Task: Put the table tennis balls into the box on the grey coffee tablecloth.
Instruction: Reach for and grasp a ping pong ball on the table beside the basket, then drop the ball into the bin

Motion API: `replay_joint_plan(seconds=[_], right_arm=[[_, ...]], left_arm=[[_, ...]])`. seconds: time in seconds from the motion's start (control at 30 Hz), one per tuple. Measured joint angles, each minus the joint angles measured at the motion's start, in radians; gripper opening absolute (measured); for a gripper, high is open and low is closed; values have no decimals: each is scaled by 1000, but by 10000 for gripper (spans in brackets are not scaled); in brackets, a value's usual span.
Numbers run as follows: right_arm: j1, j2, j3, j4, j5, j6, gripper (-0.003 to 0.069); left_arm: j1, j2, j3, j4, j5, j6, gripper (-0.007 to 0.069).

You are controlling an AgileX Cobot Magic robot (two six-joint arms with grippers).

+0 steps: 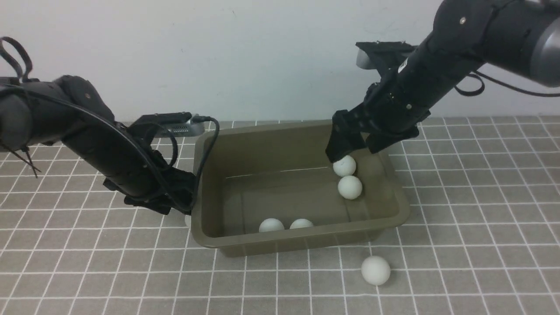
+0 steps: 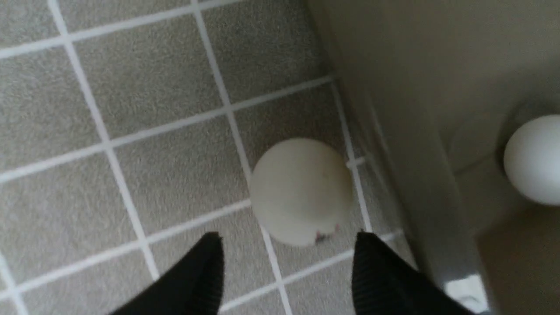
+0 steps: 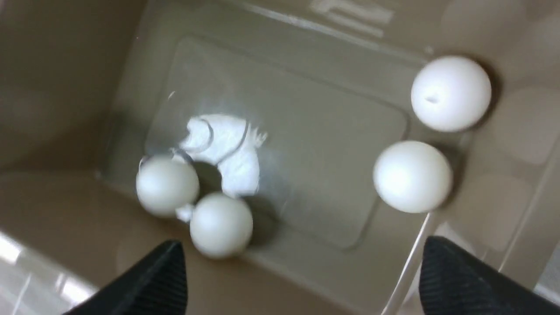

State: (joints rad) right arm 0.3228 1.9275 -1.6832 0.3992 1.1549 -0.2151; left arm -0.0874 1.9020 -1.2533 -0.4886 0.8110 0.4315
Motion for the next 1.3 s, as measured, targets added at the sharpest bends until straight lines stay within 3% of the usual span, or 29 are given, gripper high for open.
replay_joint_plan(seconds=[0.13, 0.3, 0.4, 0.6, 0.87, 0.97, 1.07, 1.3], right_arm=[[-43, -61, 0, -3, 72, -7, 642], [-119, -116, 0, -40, 81, -2, 602], [-164, -142, 0, -60, 82, 16, 580], [-184, -234, 6, -63, 88, 33, 554], [-184, -435, 228, -52, 89, 66, 552], [-155, -513, 411, -44, 63, 64, 552], [-86, -564, 587, -29, -62, 50, 550], [87, -510, 861, -37, -440, 60, 549]], left_arm=[[-17, 23, 0, -10, -44, 4, 549], [-33, 28, 0, -10, -80, 14, 568], [-38, 50, -2, -11, -87, 14, 541], [-38, 81, -4, -11, -82, 3, 349], [-12, 34, -118, 139, 82, -82, 346], [-3, -27, -205, 157, 127, -117, 346], [-22, -71, -273, 98, 147, -101, 346], [-165, -12, -306, -23, 136, 6, 346]])
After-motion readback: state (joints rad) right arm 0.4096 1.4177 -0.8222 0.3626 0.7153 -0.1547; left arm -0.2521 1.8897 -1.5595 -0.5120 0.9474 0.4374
